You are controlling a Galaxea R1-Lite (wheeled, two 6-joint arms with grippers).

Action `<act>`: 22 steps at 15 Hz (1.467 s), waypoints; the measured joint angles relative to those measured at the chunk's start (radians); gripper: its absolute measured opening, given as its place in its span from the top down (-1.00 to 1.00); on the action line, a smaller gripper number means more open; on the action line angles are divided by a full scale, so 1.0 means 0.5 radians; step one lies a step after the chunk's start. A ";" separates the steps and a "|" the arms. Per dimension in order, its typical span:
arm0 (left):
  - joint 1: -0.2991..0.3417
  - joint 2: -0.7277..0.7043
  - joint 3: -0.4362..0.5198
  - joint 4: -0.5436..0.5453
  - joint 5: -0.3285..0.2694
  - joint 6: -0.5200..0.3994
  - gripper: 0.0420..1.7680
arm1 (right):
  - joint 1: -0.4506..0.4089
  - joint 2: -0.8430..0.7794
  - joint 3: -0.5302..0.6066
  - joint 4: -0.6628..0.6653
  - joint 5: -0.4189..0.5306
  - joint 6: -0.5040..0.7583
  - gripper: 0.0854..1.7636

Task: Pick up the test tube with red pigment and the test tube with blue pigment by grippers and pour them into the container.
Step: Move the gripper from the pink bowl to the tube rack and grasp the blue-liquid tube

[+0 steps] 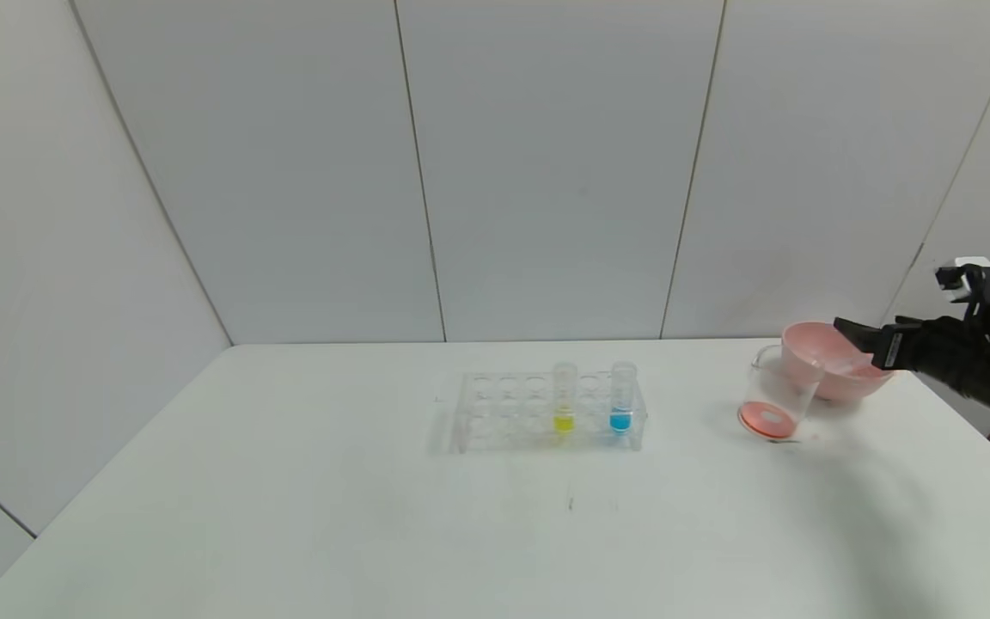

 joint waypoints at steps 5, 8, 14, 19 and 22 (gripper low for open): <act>0.000 0.000 0.000 0.000 0.000 0.000 -1.00 | 0.392 -0.333 0.780 -0.453 -0.464 0.017 -0.81; 0.000 0.000 0.000 0.000 0.000 0.000 -1.00 | 0.860 -0.415 1.036 -0.657 -0.857 0.046 -0.85; 0.000 0.000 0.000 0.000 0.000 0.000 -1.00 | 1.671 -0.361 1.011 -0.725 -1.543 0.159 -0.90; 0.000 0.000 0.000 0.000 0.000 0.000 -1.00 | 1.867 -0.046 0.634 -0.725 -1.754 0.187 -0.92; 0.000 0.000 0.000 0.000 0.000 0.000 -1.00 | 1.860 0.160 0.437 -0.711 -1.782 0.186 -0.92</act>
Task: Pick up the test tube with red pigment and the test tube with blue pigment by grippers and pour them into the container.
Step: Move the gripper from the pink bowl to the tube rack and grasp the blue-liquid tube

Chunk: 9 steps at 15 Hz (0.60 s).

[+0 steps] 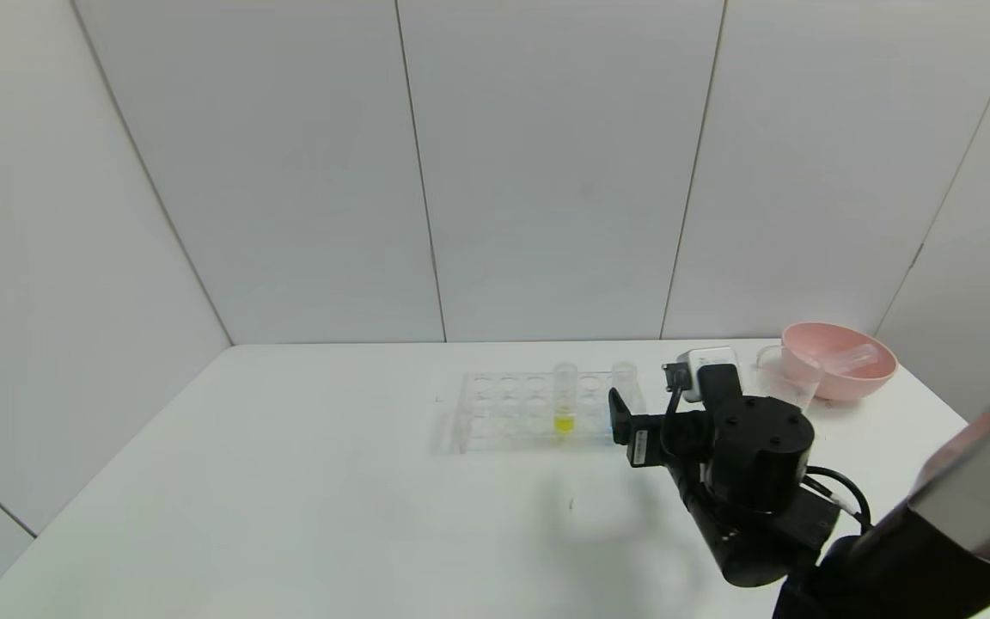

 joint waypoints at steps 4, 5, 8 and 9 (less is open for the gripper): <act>0.000 0.000 0.000 0.000 0.000 0.000 -1.00 | -0.061 0.229 -0.263 0.043 0.003 -0.040 -0.92; 0.000 0.000 0.000 0.000 0.000 0.000 -1.00 | -0.080 0.258 -0.314 0.083 0.006 -0.044 -0.92; 0.000 0.000 0.000 0.000 0.000 0.000 -1.00 | -0.123 0.314 -0.464 0.208 0.014 -0.048 -0.92; 0.000 0.000 0.000 0.000 0.000 0.000 -1.00 | -0.133 0.329 -0.508 0.211 0.033 -0.048 -0.92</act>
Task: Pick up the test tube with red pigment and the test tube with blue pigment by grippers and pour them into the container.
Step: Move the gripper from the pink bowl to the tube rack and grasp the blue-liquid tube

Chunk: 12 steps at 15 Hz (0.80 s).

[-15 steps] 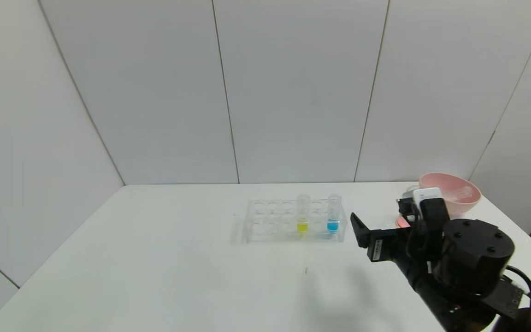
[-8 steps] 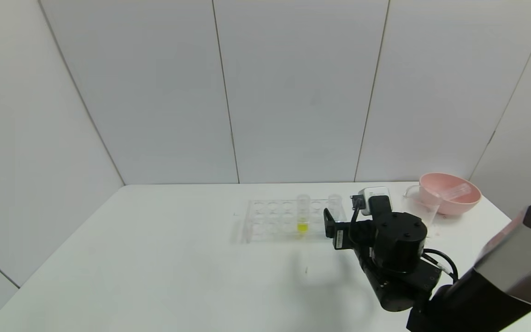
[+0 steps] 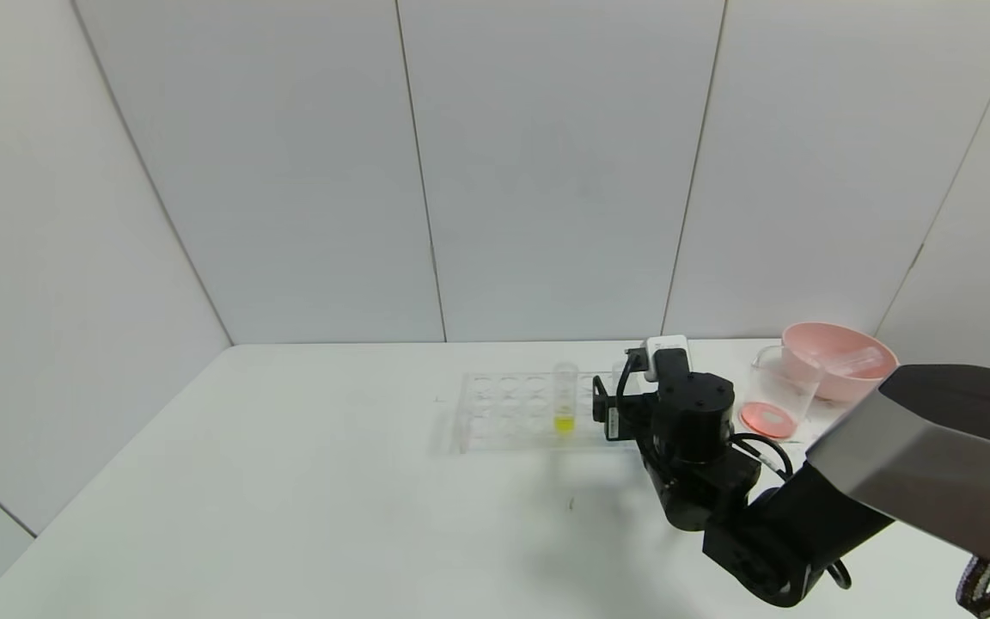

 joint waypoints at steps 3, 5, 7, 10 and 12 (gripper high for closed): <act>0.000 0.000 0.000 0.000 0.000 0.000 -1.00 | -0.016 0.017 -0.057 -0.005 0.057 -0.003 -0.92; 0.000 0.000 0.000 0.000 0.000 0.000 -1.00 | -0.022 0.018 -0.069 -0.007 0.063 -0.003 -0.92; 0.000 0.000 0.000 0.000 0.000 0.000 -1.00 | -0.025 0.015 -0.071 -0.002 0.068 -0.003 -0.92; 0.000 0.000 0.000 0.000 0.000 0.000 -1.00 | -0.022 -0.004 -0.065 0.002 0.068 -0.003 -0.93; 0.000 0.000 0.000 0.000 0.000 0.000 -1.00 | -0.003 -0.038 -0.066 0.000 0.068 -0.003 -0.93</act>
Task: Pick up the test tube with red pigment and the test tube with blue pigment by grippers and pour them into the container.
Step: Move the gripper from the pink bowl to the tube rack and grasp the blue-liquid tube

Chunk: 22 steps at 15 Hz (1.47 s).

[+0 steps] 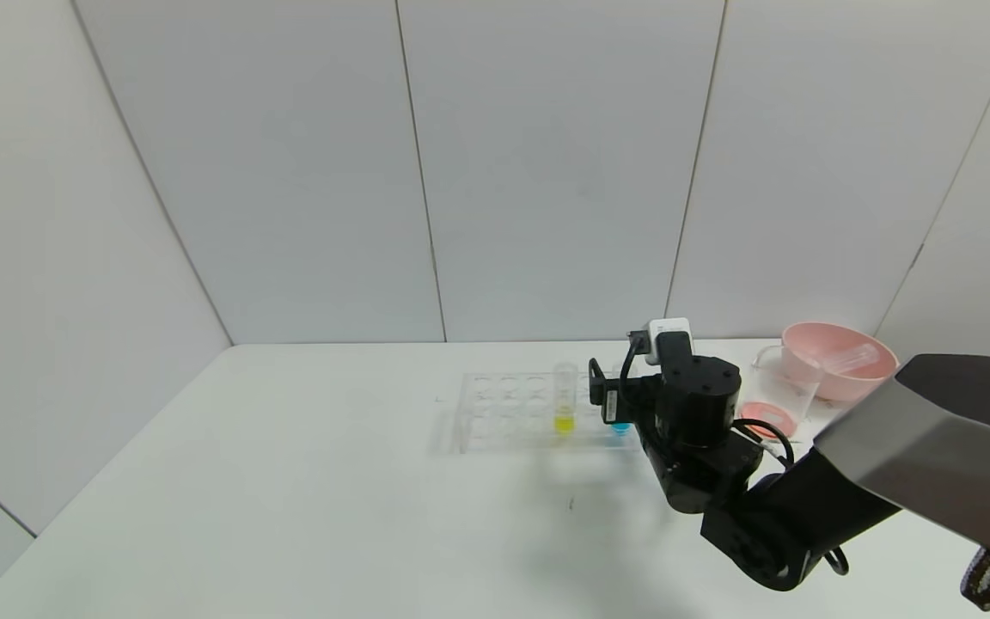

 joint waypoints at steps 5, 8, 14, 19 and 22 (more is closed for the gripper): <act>0.000 0.000 0.000 0.000 0.000 0.000 -1.00 | 0.011 -0.029 0.017 0.014 -0.007 -0.007 -0.93; 0.000 0.000 0.000 0.000 0.000 0.000 -1.00 | 0.000 -0.014 0.012 0.009 -0.016 -0.014 -0.93; 0.000 0.000 0.000 0.000 0.000 0.000 -1.00 | 0.000 0.047 0.003 0.000 -0.004 -0.013 -0.94; 0.000 0.000 0.000 0.000 0.000 0.000 -1.00 | 0.009 0.071 0.000 0.000 -0.004 -0.012 -0.64; 0.000 0.000 0.000 0.000 0.000 0.000 -1.00 | 0.016 0.071 0.004 0.000 -0.004 -0.012 -0.12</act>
